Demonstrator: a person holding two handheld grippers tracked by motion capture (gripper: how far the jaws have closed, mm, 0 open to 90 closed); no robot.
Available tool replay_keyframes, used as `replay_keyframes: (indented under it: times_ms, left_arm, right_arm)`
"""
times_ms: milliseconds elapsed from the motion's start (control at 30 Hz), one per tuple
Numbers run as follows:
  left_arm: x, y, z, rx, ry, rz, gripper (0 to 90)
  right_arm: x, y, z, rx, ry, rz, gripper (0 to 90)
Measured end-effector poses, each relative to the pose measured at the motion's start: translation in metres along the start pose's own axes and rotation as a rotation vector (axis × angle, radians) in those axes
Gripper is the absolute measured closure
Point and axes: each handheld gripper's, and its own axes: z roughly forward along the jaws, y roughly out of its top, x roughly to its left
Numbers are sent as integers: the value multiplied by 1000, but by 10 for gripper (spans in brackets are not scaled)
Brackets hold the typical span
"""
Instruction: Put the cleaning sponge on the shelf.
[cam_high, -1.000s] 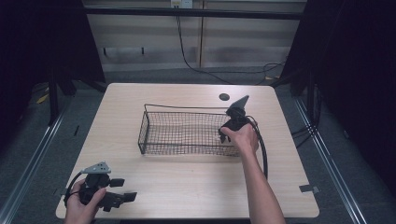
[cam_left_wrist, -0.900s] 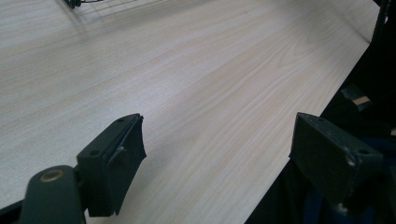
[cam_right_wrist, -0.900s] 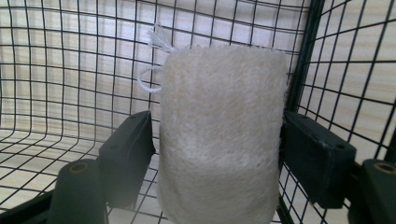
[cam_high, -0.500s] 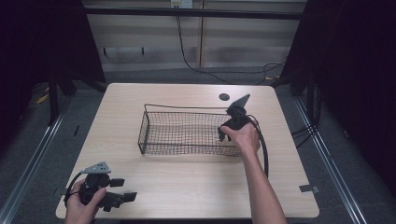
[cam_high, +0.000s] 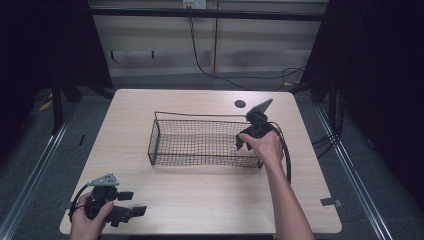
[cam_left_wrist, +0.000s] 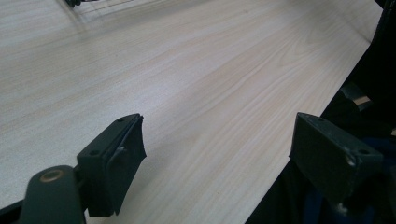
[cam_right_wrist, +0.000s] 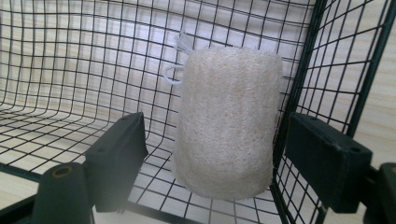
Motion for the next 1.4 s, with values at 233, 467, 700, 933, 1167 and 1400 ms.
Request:
replay_keyframes:
  times_ms: [233,467,700,933,1167,1400]
  left_arm:
    - [0,0,0,-1,1,-2,174]
    - [0,0,1,3,-3,0,174]
    - [0,0,1,3,-4,0,174]
    - [0,0,1,8,2,2,173]
    - [0,0,1,7,0,4,174]
    - [0,0,1,8,-1,4,174]
  right_arm:
    - [0,-4,-8,-10,24,-39,192]
    - [-2,-12,-21,-52,60,-88,198]
    - [1,-18,-26,-87,111,-142,220]
    - [-1,-30,-31,-125,161,-168,241]
    - [0,-41,-35,-174,186,-192,273]
    - [0,-53,-33,-203,227,-219,271]
